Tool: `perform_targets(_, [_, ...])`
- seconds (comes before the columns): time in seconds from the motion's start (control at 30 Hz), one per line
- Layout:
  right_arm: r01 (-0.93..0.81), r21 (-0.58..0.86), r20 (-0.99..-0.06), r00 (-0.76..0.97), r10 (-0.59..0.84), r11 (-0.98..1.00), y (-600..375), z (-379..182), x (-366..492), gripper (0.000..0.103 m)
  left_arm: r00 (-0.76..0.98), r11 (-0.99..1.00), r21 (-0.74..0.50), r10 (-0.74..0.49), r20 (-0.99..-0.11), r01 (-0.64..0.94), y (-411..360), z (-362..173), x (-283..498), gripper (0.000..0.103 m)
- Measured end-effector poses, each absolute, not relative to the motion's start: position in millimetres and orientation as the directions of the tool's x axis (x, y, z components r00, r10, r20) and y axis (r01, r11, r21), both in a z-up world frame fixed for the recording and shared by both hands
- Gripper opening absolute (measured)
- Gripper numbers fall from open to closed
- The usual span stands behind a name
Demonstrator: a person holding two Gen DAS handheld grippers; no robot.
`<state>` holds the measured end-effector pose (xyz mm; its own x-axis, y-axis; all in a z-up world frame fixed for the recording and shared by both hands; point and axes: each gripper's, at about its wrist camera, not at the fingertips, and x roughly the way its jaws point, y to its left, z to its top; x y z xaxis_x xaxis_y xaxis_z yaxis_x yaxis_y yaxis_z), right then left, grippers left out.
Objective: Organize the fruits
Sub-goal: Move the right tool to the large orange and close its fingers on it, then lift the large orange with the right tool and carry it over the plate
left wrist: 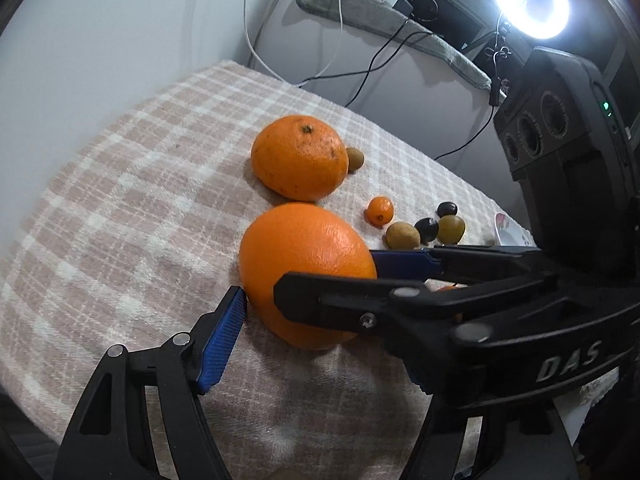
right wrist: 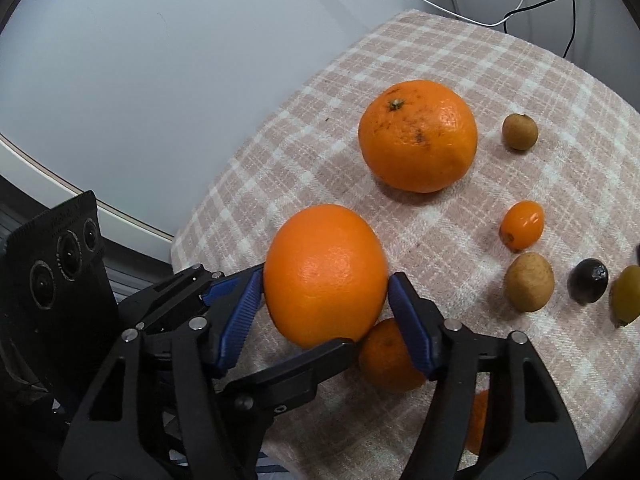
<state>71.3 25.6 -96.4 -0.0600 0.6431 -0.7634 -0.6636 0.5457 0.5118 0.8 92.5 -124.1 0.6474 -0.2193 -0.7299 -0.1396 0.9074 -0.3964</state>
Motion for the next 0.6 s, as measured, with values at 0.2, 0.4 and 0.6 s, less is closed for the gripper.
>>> perform_targets(0.2, [-0.665,0.511,-0.763,-0.059,0.644,0.544,26.5,-97.1,72.5,0.068,0.635,0.884,-0.441,-0.252,-0.730,-0.156,97.0,-131.5,4.2,0.073])
perform_targets(0.4, [-0.665,0.512,-0.761,-0.059,0.646,0.543,28.3,-98.6,71.3,0.068,0.637,0.878,-0.451,-0.259,-0.726,-0.157,98.8,-130.0,4.3,0.073])
perform_targets(0.6, [-0.671,0.506,-0.764,-0.059,0.642,0.541,29.4,-97.8,70.6,0.068,0.661,0.869,-0.467,-0.256,-0.705,-0.161,99.6,-126.2,0.9,0.069])
